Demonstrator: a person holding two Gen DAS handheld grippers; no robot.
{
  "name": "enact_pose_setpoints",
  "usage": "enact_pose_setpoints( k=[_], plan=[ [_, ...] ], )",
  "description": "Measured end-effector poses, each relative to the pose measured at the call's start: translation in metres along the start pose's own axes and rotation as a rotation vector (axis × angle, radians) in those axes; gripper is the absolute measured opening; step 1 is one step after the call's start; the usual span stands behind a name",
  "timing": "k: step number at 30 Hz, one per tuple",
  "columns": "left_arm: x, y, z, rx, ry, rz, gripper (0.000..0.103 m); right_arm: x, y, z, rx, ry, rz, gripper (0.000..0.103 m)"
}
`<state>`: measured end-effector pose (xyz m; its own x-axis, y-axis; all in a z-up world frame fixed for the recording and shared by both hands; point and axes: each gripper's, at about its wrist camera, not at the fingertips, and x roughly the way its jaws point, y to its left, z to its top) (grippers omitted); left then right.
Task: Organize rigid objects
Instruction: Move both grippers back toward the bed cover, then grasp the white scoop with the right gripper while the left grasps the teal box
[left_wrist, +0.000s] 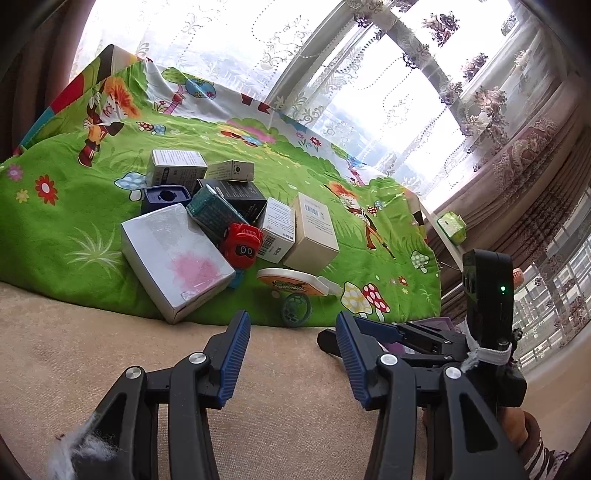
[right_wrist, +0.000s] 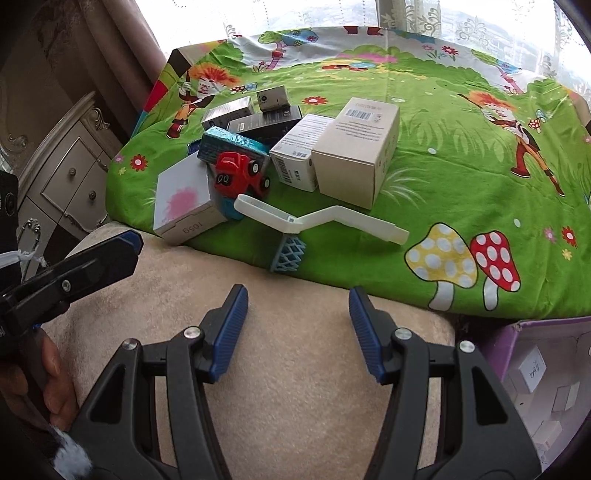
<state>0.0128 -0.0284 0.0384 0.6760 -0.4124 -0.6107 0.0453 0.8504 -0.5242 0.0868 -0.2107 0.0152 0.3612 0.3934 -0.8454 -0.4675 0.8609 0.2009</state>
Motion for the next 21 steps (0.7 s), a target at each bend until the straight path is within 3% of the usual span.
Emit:
enact_pose_setpoints(
  k=[14, 18, 21],
  plan=[
    [0.006, 0.021, 0.032, 0.035, -0.032, 0.109, 0.050, 0.038, 0.012, 0.028, 0.000, 0.050, -0.009, 0.060],
    [0.019, 0.012, 0.039, 0.117, -0.001, 0.145, 0.050, 0.044, 0.012, 0.029, 0.007, 0.062, -0.007, 0.049],
    [0.031, 0.004, 0.044, 0.172, 0.018, 0.177, 0.050, 0.048, 0.011, 0.031, 0.009, 0.067, -0.004, 0.034]
  ],
)
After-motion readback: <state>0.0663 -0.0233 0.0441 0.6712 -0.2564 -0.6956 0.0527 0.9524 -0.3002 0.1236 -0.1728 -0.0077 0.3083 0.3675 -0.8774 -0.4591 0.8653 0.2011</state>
